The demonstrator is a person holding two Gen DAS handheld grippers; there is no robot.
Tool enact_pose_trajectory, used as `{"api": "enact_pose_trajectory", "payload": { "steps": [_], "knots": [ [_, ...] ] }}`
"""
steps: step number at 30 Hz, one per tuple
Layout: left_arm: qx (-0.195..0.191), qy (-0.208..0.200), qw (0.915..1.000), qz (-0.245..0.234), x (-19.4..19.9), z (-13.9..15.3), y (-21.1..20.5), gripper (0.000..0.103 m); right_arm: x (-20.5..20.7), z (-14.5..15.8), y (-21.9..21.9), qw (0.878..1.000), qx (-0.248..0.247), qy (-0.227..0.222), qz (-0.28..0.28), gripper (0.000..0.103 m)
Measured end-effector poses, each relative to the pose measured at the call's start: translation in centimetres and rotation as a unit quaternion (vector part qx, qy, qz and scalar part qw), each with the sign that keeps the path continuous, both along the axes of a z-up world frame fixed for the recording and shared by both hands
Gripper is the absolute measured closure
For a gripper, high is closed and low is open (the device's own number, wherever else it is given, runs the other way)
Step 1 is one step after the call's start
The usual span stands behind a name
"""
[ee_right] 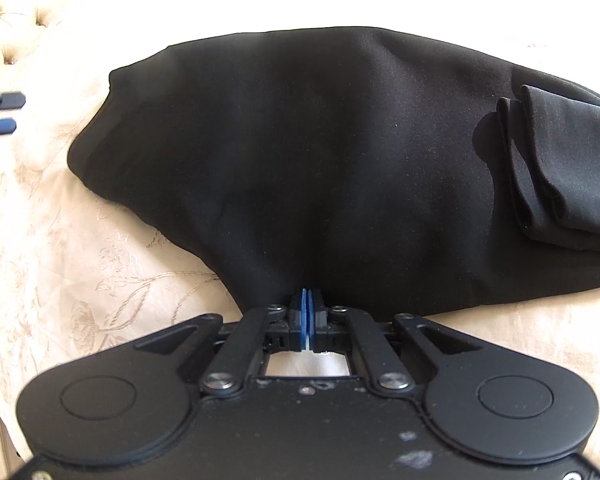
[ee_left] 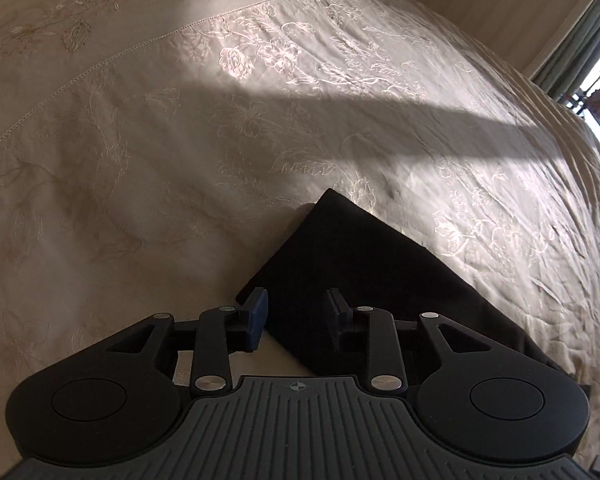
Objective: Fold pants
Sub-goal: 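Fold the trouser end with the left tool toward the right tool holding the edge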
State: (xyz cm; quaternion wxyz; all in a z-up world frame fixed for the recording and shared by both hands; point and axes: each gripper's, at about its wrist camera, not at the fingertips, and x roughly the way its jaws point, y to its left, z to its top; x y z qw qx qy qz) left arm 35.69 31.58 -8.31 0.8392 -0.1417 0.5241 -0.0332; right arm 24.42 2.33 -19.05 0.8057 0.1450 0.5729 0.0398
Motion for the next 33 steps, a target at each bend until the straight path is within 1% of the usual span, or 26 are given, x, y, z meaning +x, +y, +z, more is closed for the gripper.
{"api": "enact_pose_trajectory", "payload": {
  "steps": [3, 4, 6, 9, 10, 11, 12, 13, 14, 17, 19, 21, 22, 24, 25, 26, 29, 30, 31, 33],
  "knots": [
    [-0.031, 0.022, 0.9990, -0.025, -0.7, -2.5, 0.0, 0.066, 0.1, -0.1, 0.4, 1.000, -0.006, 0.003, -0.008, 0.100],
    [-0.043, 0.030, 0.9982, -0.028, -1.0, -3.4, 0.0, 0.063, 0.2, 0.0, 0.5, 1.000, -0.008, 0.004, -0.011, 0.100],
    [-0.065, 0.045, 0.9965, -0.028, -1.3, -5.3, -0.1, 0.059, 0.3, 0.0, 1.0, 1.000, -0.015, 0.006, -0.015, 0.100],
    [-0.107, 0.079, 0.9908, -0.029, -1.3, -8.4, -0.2, 0.058, 0.5, 0.1, 1.5, 0.999, -0.025, 0.009, -0.022, 0.100],
    [-0.128, 0.085, 0.9878, -0.026, -1.2, -9.4, 0.0, 0.050, 0.5, 0.2, 1.8, 0.999, -0.030, 0.010, -0.024, 0.100],
    [-0.151, 0.083, 0.9848, -0.023, -1.1, -10.0, 0.3, 0.043, 0.6, 0.2, 2.1, 0.999, -0.035, 0.011, -0.025, 0.100],
    [-0.174, 0.081, 0.9812, -0.021, -1.0, -10.4, 0.5, 0.029, 0.7, 0.2, 2.3, 0.999, -0.040, 0.012, -0.025, 0.100],
    [-0.205, 0.081, 0.9752, -0.018, -0.9, -10.8, 1.0, 0.018, 0.8, 0.3, 2.6, 0.999, -0.044, 0.013, -0.026, 0.100],
    [-0.217, 0.083, 0.9725, -0.018, -0.7, -11.0, 1.2, 0.016, 0.9, 0.3, 2.8, 0.998, -0.047, 0.014, -0.028, 0.100],
    [-0.218, 0.071, 0.9728, -0.037, 0.0, -10.7, 1.4, 0.016, 0.9, 0.4, 2.8, 0.998, -0.051, 0.018, -0.033, 0.100],
    [-0.197, 0.055, 0.9779, -0.040, 0.3, -10.2, 1.4, 0.016, 1.0, 0.5, 2.8, 0.998, -0.054, 0.021, -0.036, 0.100],
    [-0.169, 0.021, 0.9850, -0.030, 0.7, -9.3, 1.5, 0.016, 1.0, 0.7, 2.8, 0.997, -0.058, 0.022, -0.035, 0.100],
    [-0.165, 0.011, 0.9860, -0.022, 1.2, -9.0, 1.6, 0.015, 1.0, 0.7, 2.8, 0.997, -0.060, 0.023, -0.035, 0.100],
    [-0.174, 0.032, 0.9842, -0.010, 2.6, -9.6, 1.5, 0.013, 1.0, 0.3, 2.8, 0.997, -0.064, 0.025, -0.033, 0.100],
    [-0.170, 0.045, 0.9844, -0.009, 3.2, -10.0, 1.1, 0.013, 1.0, 0.3, 2.8, 0.997, -0.065, 0.025, -0.034, 0.100],
    [-0.157, 0.050, 0.9862, -0.016, 3.7, -10.3, 0.5, 0.012, 1.0, 0.3, 2.8, 0.997, -0.066, 0.026, -0.035, 0.100],
    [-0.118, 0.040, 0.9911, -0.046, 4.4, -10.1, -1.3, 0.010, 1.0, 0.2, 2.8, 0.997, -0.069, 0.027, -0.037, 0.100],
    [-0.109, 0.036, 0.9920, -0.054, 4.5, -10.0, -1.9, 0.006, 1.1, 0.3, 2.8, 0.997, -0.069, 0.027, -0.037, 0.100],
    [-0.100, 0.031, 0.9929, -0.057, 4.4, -10.0, -2.5, 0.003, 1.1, 0.3, 2.8, 0.997, -0.070, 0.027, -0.038, 0.100],
    [-0.096, 0.028, 0.9941, -0.042, 4.1, -10.4, -2.8, 0.001, 1.1, 0.2, 2.8, 0.996, -0.071, 0.027, -0.036, 0.100]
  ]
}}
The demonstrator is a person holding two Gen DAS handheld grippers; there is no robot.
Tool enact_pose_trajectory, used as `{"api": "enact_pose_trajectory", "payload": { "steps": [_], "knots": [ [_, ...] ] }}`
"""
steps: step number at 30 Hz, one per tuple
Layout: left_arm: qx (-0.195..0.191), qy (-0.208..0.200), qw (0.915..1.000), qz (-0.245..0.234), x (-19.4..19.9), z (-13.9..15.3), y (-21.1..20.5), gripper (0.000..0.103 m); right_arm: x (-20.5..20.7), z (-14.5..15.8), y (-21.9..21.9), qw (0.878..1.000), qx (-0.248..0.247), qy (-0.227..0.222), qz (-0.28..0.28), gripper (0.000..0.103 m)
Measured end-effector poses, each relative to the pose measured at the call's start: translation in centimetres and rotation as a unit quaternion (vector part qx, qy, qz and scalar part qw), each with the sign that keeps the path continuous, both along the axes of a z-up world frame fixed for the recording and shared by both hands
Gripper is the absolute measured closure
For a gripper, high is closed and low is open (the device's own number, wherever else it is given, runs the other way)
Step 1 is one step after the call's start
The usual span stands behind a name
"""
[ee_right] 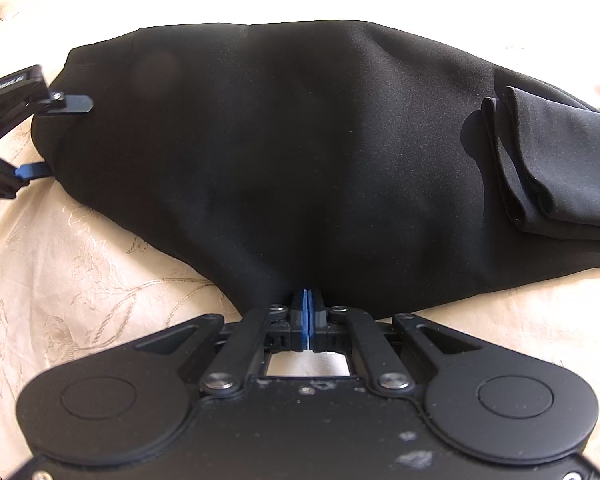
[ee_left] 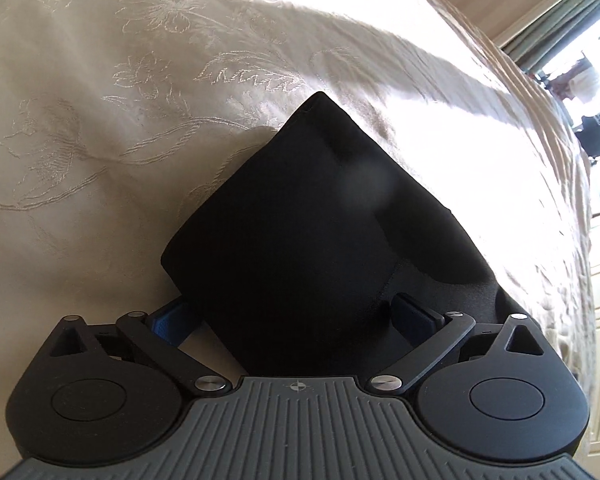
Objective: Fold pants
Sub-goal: 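Fold the trouser end with the left tool toward the right tool holding the edge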
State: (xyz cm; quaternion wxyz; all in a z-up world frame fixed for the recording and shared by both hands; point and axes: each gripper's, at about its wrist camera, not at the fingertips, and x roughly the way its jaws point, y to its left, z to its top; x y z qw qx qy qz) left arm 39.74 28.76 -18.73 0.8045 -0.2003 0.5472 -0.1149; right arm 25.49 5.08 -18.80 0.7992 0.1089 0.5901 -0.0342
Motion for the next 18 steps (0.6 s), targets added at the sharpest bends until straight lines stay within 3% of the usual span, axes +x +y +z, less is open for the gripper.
{"api": "enact_pose_trajectory", "payload": {
  "steps": [4, 8, 16, 18],
  "knots": [
    [-0.036, -0.012, 0.9982, 0.046, -3.4, 0.0, 1.6, 0.001, 0.1, -0.1, 0.1, 1.000, 0.000, 0.001, 0.002, 0.100],
    [-0.055, -0.023, 0.9975, 0.038, -5.6, -0.4, 2.2, 0.001, 0.2, -0.1, -0.2, 1.000, 0.007, 0.003, -0.002, 0.100],
    [-0.047, -0.040, 0.9979, 0.018, -1.7, -0.5, 1.6, 0.001, 0.5, -0.2, -0.6, 1.000, 0.013, 0.004, 0.011, 0.100],
    [-0.025, -0.052, 0.9984, 0.001, -0.3, -0.2, 0.8, 0.001, 0.5, -0.2, -0.6, 1.000, 0.012, 0.004, 0.011, 0.100]
  ]
}}
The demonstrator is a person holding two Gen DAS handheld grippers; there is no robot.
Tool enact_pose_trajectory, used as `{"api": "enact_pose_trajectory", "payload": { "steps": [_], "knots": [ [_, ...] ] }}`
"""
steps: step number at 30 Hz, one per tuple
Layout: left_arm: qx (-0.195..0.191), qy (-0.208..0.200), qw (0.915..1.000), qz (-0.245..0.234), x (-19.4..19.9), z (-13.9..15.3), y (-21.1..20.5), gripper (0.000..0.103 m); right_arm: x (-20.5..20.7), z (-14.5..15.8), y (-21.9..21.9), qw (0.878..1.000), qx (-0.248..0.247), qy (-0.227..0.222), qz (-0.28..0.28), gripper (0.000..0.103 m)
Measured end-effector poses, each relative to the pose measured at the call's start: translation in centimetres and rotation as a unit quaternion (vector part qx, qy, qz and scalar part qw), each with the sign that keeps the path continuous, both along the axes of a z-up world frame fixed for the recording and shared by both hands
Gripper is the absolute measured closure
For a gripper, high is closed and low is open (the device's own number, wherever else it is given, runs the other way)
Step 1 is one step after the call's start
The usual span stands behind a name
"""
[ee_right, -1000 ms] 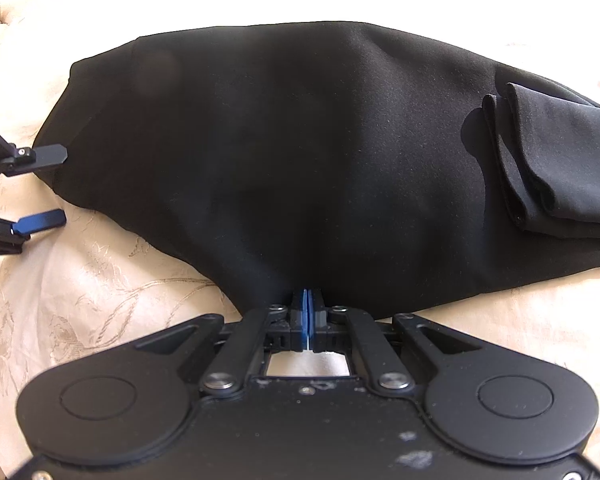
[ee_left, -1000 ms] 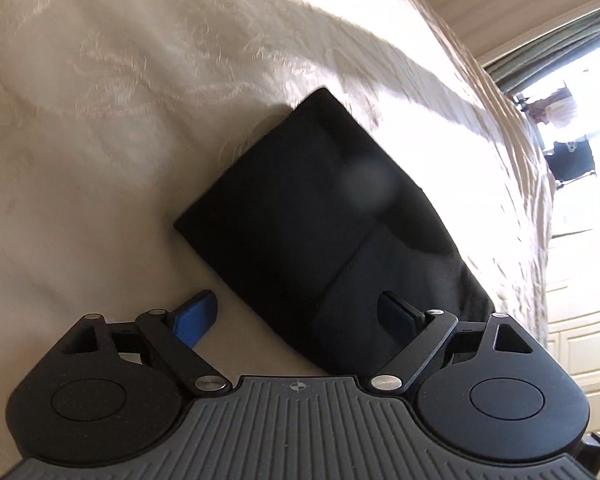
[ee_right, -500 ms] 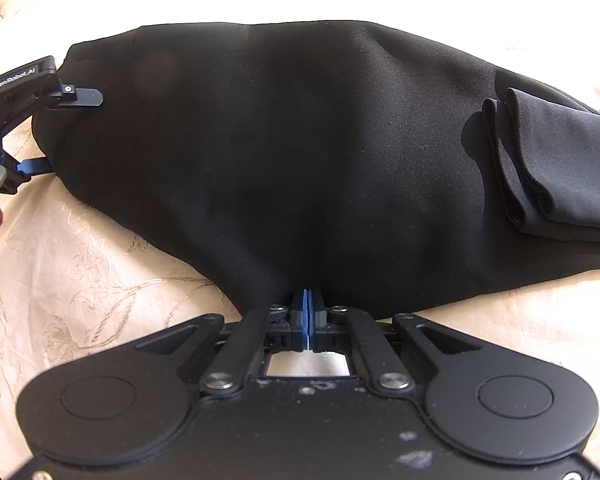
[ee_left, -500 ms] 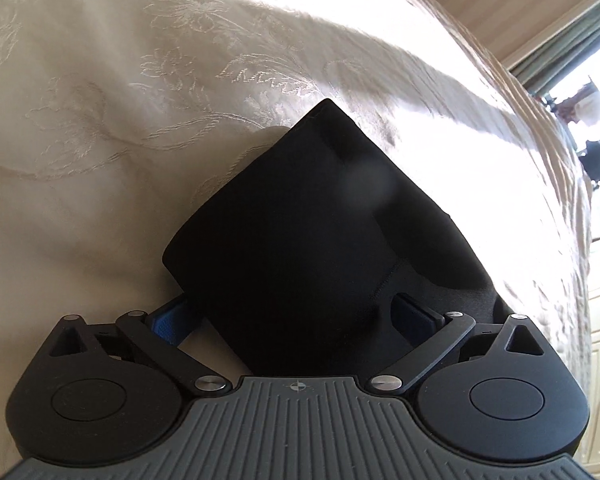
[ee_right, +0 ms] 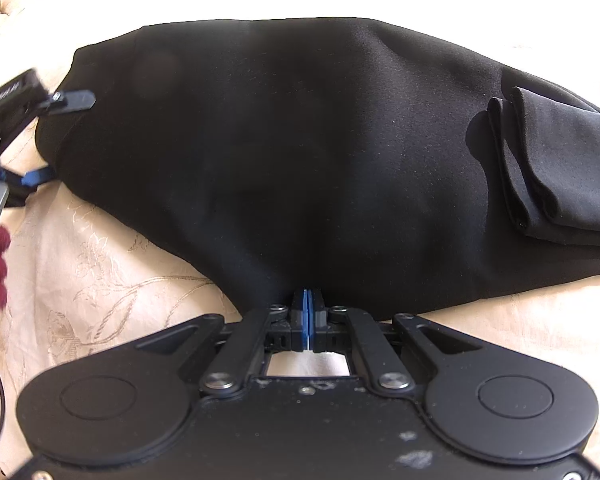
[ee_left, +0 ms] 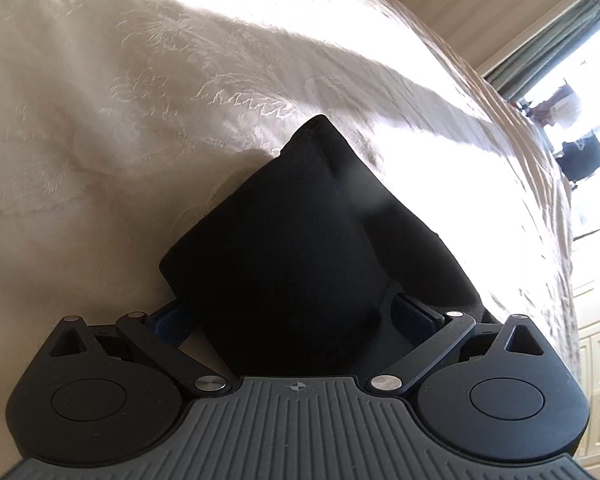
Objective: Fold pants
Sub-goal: 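Fold the trouser end with the left tool toward the right tool holding the edge, then open the right tool and lift the left tool carrying the trouser end over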
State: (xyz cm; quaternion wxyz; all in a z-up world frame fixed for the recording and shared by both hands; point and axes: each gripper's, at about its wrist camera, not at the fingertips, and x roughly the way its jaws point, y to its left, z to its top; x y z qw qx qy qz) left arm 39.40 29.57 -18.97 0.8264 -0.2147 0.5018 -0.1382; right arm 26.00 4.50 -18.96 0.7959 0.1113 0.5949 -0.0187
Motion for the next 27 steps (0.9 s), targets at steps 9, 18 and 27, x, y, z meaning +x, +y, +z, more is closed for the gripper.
{"api": "enact_pose_trajectory", "payload": {
  "steps": [9, 18, 27],
  "knots": [
    [0.094, 0.045, 0.9941, -0.033, 1.6, 0.0, -4.3, 0.000, 0.1, -0.1, 0.3, 1.000, -0.001, 0.001, -0.004, 0.100],
    [0.070, 0.052, 0.9961, 0.011, 1.1, 3.3, -3.9, 0.062, 0.1, -0.2, 0.1, 1.000, 0.001, -0.001, -0.003, 0.100],
    [0.099, -0.020, 0.9948, 0.015, -2.1, 11.6, -7.6, 0.070, -0.7, 1.3, -0.6, 0.999, 0.014, -0.032, -0.006, 0.098]
  ]
}}
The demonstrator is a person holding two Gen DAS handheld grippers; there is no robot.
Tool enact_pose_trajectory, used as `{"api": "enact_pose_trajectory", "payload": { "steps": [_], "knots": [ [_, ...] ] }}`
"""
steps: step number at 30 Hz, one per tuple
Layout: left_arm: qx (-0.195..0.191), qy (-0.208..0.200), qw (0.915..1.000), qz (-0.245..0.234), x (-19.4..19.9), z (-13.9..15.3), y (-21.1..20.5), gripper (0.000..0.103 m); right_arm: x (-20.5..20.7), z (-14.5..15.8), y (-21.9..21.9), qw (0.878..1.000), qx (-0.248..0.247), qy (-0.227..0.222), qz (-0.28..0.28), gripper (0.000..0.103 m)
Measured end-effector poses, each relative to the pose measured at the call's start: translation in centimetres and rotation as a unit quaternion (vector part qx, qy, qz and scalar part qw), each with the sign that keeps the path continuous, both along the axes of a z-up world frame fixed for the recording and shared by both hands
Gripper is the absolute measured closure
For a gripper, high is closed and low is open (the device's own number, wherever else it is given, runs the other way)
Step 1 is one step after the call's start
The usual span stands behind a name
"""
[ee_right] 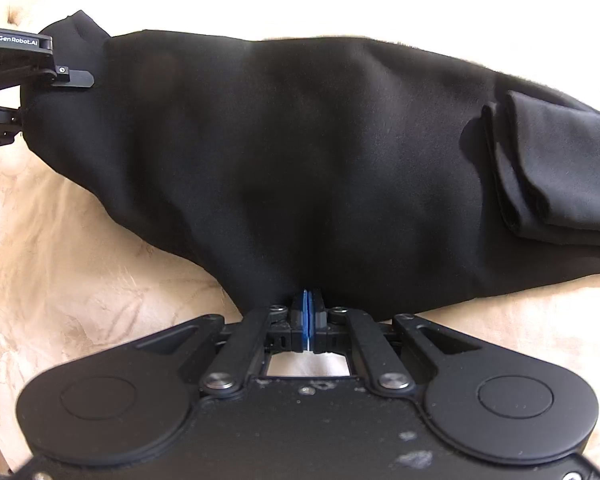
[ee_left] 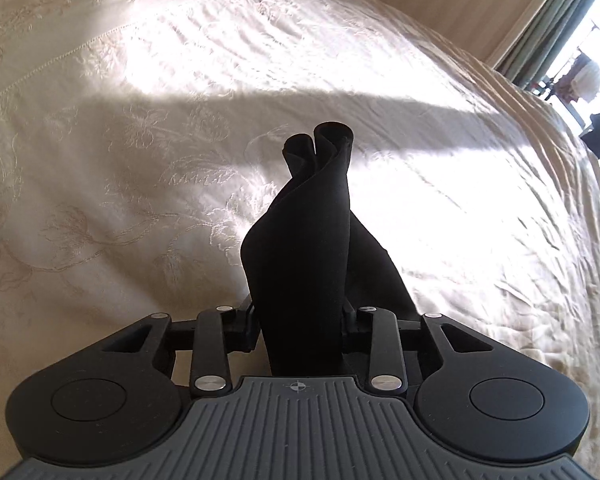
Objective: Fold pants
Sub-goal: 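Open the right tool and lift the left tool carrying the trouser end over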
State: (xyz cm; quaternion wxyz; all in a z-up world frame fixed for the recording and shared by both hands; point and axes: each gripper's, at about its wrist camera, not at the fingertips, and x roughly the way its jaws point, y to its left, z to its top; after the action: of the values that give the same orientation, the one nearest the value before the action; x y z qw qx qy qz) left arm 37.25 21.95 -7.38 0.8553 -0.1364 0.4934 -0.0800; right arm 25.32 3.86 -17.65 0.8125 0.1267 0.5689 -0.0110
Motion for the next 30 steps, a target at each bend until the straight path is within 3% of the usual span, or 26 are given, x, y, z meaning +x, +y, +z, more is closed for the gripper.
{"api": "enact_pose_trajectory", "payload": {
  "steps": [3, 7, 9, 12, 16, 21, 24, 28, 30],
  "knots": [
    [0.006, -0.029, 0.9995, -0.015, -1.2, 3.0, -2.4, 0.070, -1.0, 1.5, -0.3, 0.999, 0.005, -0.045, 0.010, 0.094],
    [0.024, -0.051, 0.9977, -0.039, -3.4, 5.7, -7.0, 0.070, -1.2, -1.2, -0.4, 0.998, 0.012, 0.004, 0.057, 0.097],
    [0.041, -0.067, 0.9954, -0.055, -4.8, 6.8, -10.1, 0.070, -1.6, -1.1, -1.0, 0.997, 0.022, -0.012, 0.071, 0.097],
    [0.051, -0.079, 0.9929, -0.072, -6.8, 7.4, -14.9, 0.070, -3.1, 0.8, -4.1, 0.995, 0.078, -0.047, 0.047, 0.094],
    [0.052, -0.087, 0.9902, -0.096, -9.0, 7.2, -21.8, 0.070, -6.6, 3.3, -9.8, 0.991, 0.104, -0.077, 0.013, 0.092],
    [0.052, -0.062, 0.9887, -0.126, -10.7, 4.1, -31.5, 0.070, -11.6, 4.4, -17.8, 0.991, 0.096, -0.085, -0.034, 0.092],
    [0.083, -0.029, 0.9846, -0.151, -11.3, 0.4, -36.5, 0.070, -14.2, 4.2, -22.0, 0.991, 0.084, -0.076, -0.066, 0.092],
    [0.117, 0.033, 0.9766, -0.178, -11.7, -3.8, -39.9, 0.069, -16.5, 3.4, -26.5, 0.989, 0.082, -0.062, -0.101, 0.092],
    [0.115, 0.035, 0.9765, -0.179, -12.0, -4.3, -40.1, 0.066, -17.1, 2.9, -28.0, 0.989, 0.082, -0.055, -0.112, 0.092]
  ]
}}
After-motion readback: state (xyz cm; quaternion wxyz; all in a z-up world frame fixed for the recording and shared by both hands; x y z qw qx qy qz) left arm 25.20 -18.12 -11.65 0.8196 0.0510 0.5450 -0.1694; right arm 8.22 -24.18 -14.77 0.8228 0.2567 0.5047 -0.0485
